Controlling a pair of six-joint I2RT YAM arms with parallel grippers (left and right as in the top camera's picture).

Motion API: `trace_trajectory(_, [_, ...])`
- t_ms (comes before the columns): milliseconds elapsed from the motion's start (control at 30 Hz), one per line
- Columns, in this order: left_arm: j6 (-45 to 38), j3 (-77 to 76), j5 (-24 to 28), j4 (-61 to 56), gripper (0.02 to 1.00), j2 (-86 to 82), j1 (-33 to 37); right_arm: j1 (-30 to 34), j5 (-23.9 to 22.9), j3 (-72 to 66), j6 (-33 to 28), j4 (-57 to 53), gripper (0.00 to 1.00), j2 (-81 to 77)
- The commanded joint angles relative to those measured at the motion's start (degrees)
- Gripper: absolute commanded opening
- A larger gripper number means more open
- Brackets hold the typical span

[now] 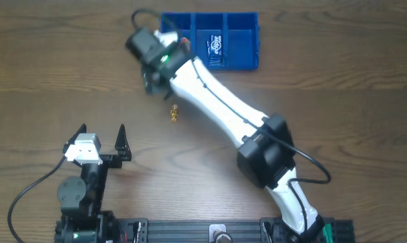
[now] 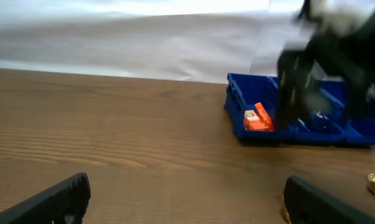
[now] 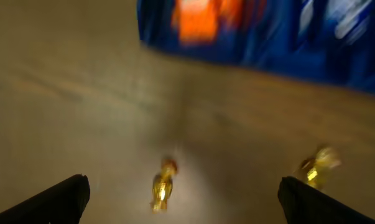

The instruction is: Sort Candies Into Trays

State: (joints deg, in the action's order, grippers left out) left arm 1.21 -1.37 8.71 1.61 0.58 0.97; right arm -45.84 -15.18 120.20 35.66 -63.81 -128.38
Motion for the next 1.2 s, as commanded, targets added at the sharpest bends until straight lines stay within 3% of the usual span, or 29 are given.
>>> trace_trajectory(33, [-0.83,1.09,1.22,1.95,0.998,-0.37,0.24,-1.25,2.64,-11.74,4.94,6.40,1.000,0.00])
trace_trajectory(200, [-0.83,1.09,1.22,1.95,0.998,-0.37,0.24,-2.82,3.28,-18.43,8.02,10.86,1.000,0.00])
trace_trajectory(900, [-0.83,1.09,1.20,1.95,0.998,-0.37,0.24,-2.73,3.93,-19.76,15.37,14.05,0.996,-2.91])
trace_trajectory(1067, [-0.83,1.09,1.20,1.95,0.998,-0.37,0.24,-2.62,3.93,-19.76,15.39,14.03,0.890,-2.93])
trace_trajectory(1200, [-0.85,1.09,1.22,1.97,0.998,-0.37,0.24,-2.62,3.91,-19.76,15.37,14.12,0.862,-3.45])
